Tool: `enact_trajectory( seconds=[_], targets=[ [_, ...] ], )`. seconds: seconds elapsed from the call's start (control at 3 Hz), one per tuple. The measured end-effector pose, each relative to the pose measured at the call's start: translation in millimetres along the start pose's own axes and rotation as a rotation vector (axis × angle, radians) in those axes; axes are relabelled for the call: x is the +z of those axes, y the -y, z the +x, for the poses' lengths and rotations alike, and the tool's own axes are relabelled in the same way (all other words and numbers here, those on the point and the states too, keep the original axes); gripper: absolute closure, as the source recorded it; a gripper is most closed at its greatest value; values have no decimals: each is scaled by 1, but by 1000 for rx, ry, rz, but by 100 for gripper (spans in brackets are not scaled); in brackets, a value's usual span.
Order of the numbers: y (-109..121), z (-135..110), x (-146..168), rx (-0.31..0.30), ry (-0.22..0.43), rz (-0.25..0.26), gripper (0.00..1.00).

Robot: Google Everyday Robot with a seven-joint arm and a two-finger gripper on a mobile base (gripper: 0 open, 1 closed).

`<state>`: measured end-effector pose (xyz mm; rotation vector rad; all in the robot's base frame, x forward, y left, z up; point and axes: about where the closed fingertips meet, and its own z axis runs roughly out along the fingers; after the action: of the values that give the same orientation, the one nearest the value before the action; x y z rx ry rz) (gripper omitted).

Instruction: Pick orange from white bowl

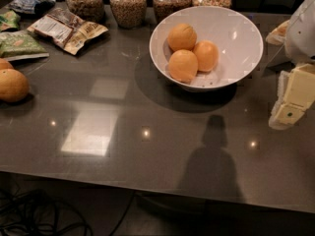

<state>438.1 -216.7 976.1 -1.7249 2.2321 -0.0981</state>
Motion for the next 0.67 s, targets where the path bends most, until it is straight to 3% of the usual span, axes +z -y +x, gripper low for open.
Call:
enact_trajectory(
  seconds=[0.67],
  targets=[
    [4, -5, 0, 5, 29, 6, 0]
  ],
)
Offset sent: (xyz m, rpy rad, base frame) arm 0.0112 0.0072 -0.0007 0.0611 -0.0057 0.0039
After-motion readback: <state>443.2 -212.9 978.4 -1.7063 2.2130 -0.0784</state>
